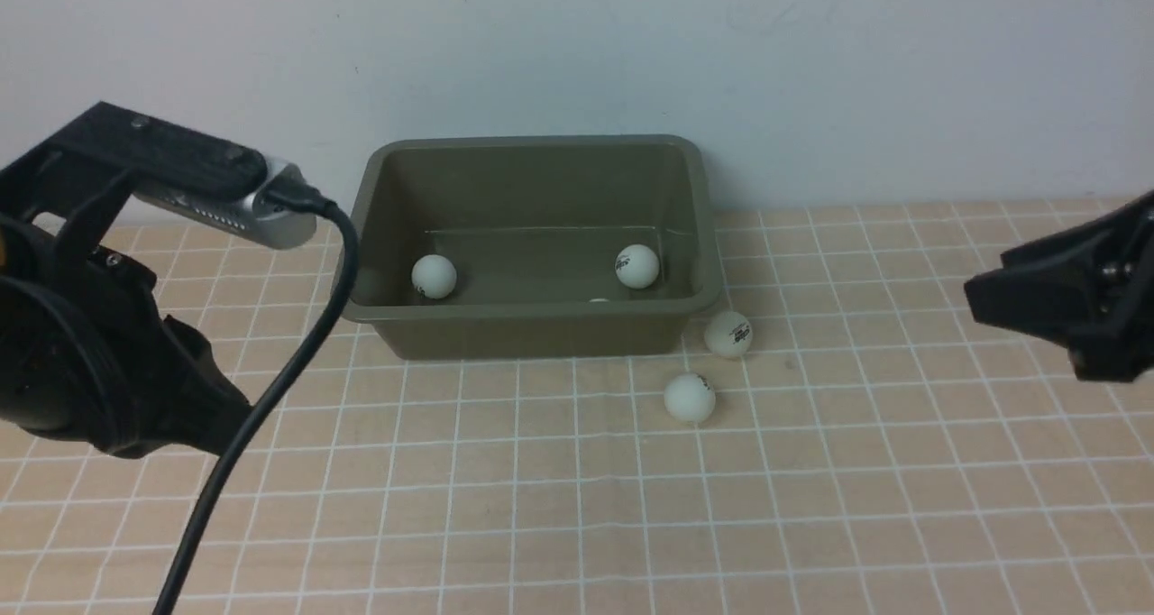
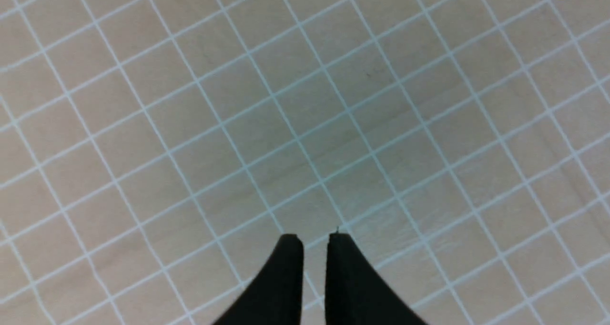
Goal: Put the table tennis balls into the box on the light coffee tablecloth.
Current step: 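Reach for and grasp a ping pong ball on the table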
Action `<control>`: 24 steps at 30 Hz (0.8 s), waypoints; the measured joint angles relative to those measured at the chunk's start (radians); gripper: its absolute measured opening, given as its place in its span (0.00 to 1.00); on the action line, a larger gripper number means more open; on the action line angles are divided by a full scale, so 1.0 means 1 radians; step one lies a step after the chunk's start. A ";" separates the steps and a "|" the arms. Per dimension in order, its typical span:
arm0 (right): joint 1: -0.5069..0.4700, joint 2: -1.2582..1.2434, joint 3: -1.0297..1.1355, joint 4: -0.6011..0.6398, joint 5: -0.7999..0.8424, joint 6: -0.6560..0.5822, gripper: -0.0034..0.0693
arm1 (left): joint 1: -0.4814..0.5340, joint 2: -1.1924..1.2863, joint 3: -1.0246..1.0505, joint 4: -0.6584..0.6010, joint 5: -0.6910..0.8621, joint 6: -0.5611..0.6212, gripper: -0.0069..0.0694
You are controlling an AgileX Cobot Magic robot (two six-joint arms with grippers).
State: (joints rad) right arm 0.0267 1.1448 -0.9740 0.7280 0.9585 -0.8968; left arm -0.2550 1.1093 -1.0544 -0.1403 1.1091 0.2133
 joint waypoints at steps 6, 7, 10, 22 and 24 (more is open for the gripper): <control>0.000 0.214 -0.154 -0.009 0.031 -0.023 0.40 | 0.000 -0.017 0.018 0.034 -0.044 0.002 0.12; 0.000 0.253 -0.182 -0.012 0.046 -0.030 0.42 | 0.000 -0.017 0.018 0.034 -0.051 0.002 0.12; 0.000 0.376 -0.269 -0.016 0.099 -0.037 0.46 | 0.000 -0.018 0.018 0.031 -0.055 0.002 0.12; 0.000 0.709 -0.517 -0.030 0.211 -0.268 0.50 | 0.000 -0.019 0.018 0.014 -0.086 0.003 0.12; 0.000 0.738 -0.530 -0.030 0.211 -0.298 0.50 | 0.000 -0.019 0.018 0.015 -0.092 0.005 0.12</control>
State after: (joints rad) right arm 0.0267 1.8832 -1.5044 0.6984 1.1698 -1.1950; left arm -0.2550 1.0900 -1.0368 -0.1258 1.0172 0.2186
